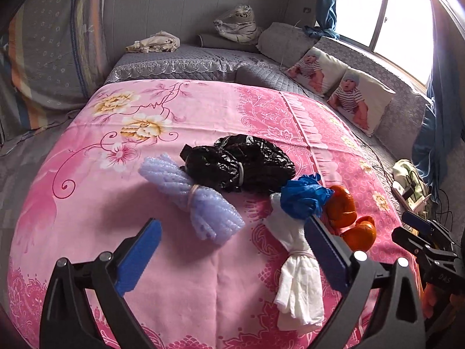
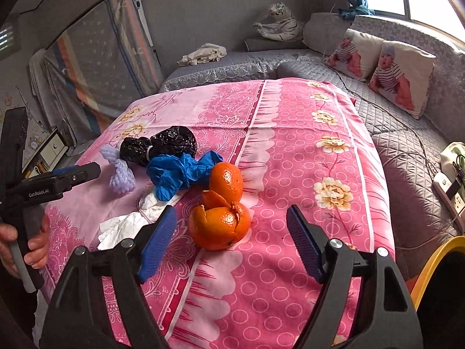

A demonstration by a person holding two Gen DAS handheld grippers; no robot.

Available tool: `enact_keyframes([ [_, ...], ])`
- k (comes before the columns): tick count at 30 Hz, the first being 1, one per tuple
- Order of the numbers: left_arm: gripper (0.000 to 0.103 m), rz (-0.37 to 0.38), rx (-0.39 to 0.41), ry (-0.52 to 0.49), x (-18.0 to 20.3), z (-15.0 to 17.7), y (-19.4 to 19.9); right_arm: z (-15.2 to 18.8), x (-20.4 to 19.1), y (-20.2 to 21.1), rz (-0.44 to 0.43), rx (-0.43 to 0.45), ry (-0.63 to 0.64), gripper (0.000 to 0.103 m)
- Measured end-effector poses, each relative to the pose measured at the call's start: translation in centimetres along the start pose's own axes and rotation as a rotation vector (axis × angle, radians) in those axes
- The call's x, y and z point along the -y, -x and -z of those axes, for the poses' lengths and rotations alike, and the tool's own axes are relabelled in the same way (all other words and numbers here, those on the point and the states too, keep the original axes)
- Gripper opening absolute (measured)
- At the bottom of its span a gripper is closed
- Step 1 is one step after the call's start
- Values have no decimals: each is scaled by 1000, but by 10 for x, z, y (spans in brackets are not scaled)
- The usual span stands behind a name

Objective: Collect trash
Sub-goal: 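Grasp the purple foam net bundle with the left tool while the right tool grasps the orange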

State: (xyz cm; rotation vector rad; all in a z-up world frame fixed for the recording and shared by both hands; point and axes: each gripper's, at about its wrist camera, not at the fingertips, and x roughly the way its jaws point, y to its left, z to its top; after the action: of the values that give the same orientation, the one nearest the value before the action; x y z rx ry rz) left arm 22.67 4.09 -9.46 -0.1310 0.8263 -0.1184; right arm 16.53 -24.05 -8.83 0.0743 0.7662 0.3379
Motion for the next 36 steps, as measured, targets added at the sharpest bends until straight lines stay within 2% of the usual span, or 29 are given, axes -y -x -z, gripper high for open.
enact_keyframes([
  [9,95,-12,-39,55,-22,6,-20,6,-16,-25,15,-53,49,79],
  [30,95,-28,-91,106,-41,-10,-71,4,-18,-58,27,-121,63,80],
  [36,79,-5,-110,122,-45,-10,-80,6,-14,-65,28,-142,36,71],
])
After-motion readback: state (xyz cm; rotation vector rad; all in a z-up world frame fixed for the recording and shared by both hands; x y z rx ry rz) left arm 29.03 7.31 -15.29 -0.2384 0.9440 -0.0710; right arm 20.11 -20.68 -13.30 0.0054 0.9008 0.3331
